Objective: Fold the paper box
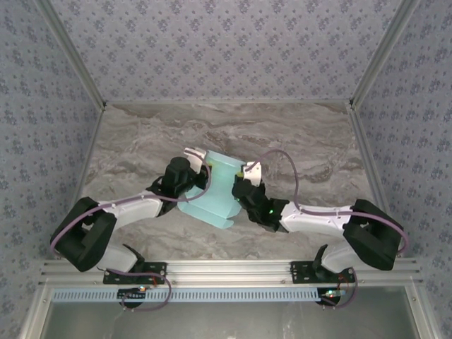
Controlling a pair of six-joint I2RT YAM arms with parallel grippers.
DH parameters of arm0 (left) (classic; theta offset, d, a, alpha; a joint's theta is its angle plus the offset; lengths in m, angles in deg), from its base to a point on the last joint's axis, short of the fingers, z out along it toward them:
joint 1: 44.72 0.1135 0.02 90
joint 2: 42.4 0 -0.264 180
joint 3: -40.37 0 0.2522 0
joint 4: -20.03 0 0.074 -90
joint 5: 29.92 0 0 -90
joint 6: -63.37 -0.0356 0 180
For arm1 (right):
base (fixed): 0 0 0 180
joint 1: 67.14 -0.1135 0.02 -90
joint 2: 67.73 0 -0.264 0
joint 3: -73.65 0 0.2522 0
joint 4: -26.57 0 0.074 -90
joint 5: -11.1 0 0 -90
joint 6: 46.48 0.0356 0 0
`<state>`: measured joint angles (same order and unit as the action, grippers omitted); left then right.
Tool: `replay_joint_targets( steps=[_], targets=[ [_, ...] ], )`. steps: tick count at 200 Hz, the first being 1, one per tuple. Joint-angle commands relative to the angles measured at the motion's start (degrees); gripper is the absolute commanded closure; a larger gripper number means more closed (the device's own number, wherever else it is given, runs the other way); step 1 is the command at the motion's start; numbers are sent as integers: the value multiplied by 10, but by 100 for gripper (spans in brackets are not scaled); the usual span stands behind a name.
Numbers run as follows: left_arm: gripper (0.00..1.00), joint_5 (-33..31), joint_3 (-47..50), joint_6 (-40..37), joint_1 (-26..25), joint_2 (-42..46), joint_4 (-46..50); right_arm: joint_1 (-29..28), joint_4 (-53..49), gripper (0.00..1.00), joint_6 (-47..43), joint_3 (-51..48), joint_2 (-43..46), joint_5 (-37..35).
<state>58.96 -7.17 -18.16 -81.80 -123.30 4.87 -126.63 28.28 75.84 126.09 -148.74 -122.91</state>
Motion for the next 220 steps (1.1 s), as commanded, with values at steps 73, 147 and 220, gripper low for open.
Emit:
replay_joint_targets(
  steps=[73,147,220],
  targets=[
    [67,42,6,16,0,86,-17,-10,-61,78,93,29,-41,-54],
    [55,146,2,-25,29,61,-34,-15,-56,78,80,26,-37,-35],
    [66,253,33,-35,67,35,-117,-13,-33,78,42,24,-17,10]
  ],
)
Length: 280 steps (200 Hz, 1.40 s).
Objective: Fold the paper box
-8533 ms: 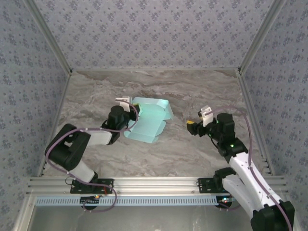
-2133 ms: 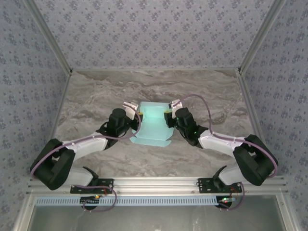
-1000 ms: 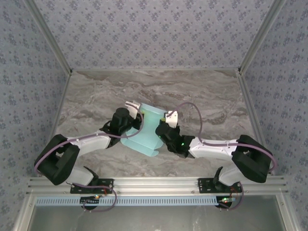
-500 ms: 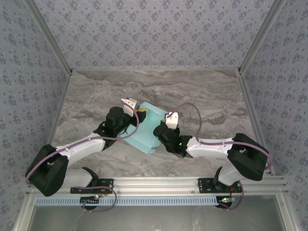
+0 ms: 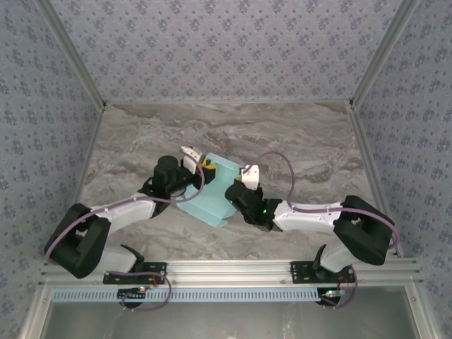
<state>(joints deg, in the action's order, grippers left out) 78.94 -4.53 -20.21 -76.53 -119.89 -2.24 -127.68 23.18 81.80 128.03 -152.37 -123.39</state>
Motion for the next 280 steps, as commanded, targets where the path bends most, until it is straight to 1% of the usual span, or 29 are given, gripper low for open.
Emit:
replay_joint_targets(
  steps=[1,18,32,42,55,63,105,121,141,161,180,191,195,205,212,237,259,280],
  targets=[
    [67,53,6,-14,15,1,-46,-3,18,78,-17,4,19,16],
    [77,70,9,-13,24,0,-49,-2,21,78,-17,2,27,24],
    [80,90,12,-15,25,0,-57,-2,23,78,-17,1,31,30],
    [79,105,16,-18,25,0,-64,-1,23,78,-17,0,32,34],
    [73,121,22,-18,27,2,-76,1,25,78,-17,0,34,39],
    [71,130,27,-19,29,4,-81,2,28,78,-17,-2,36,44],
    [71,164,40,-25,46,11,-76,6,40,78,-53,-10,54,63],
    [72,160,44,-28,50,16,-72,8,42,78,-59,-15,63,68],
    [72,137,50,-32,53,27,-71,11,42,78,-64,-20,71,70],
    [71,112,52,-37,54,38,-60,11,45,78,-66,-25,76,74],
    [71,101,57,-36,58,44,-62,11,50,78,-71,-27,78,79],
    [68,88,56,-35,59,45,-57,10,52,79,-73,-27,78,83],
    [65,83,56,-35,59,47,-56,10,52,79,-74,-27,78,83],
    [52,72,56,-34,60,48,-55,11,52,79,-76,-27,78,83],
    [49,69,57,-33,60,51,-58,11,51,79,-75,-27,79,83],
    [47,76,60,-30,61,62,-58,13,50,79,-77,-27,82,83],
    [48,96,71,-26,62,81,-60,14,48,79,-77,-29,83,82],
    [50,103,90,-18,61,115,-57,17,49,79,-77,-31,85,81]
  ],
)
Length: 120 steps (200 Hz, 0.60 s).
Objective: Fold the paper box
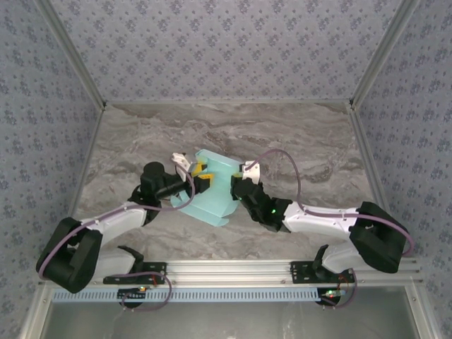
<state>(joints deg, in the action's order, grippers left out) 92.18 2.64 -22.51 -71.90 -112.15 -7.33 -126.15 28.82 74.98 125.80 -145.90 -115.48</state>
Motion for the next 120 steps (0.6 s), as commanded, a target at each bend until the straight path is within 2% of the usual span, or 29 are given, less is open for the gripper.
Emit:
replay_joint_targets(
  steps=[1,27,53,76,120],
  targets=[
    [50,-30,20,6,15,39,-5,1,-7,79,-9,-8,20,2],
    [51,-55,47,25,13,117,16,4,-6,79,-11,-9,20,2],
    [50,-106,35,-2,13,165,106,4,-4,79,-16,-8,18,3],
    [38,-128,24,-14,14,144,121,3,-4,79,-18,-6,17,5],
    [38,-115,-3,-6,16,51,71,-1,-3,79,-20,0,15,9]
  ],
)
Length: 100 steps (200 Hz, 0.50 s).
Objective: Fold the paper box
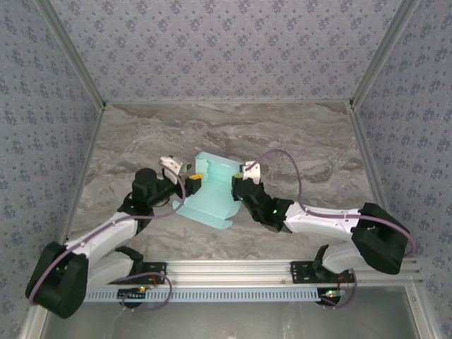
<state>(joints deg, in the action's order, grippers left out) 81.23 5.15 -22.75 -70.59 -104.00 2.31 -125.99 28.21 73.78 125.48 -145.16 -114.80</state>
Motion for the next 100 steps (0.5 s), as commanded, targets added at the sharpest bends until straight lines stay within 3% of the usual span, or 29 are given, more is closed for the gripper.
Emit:
replay_joint_targets(
  steps=[1,18,100],
  targets=[
    [38,-6,-29,-4,3,-31,-27,-3,3,80,-8,3,8,2],
    [43,-17,-41,9,4,-48,-38,-8,1,80,-9,6,7,3],
    [87,-10,-60,36,3,-73,-61,-27,8,80,-9,17,-18,-13]
  ],
)
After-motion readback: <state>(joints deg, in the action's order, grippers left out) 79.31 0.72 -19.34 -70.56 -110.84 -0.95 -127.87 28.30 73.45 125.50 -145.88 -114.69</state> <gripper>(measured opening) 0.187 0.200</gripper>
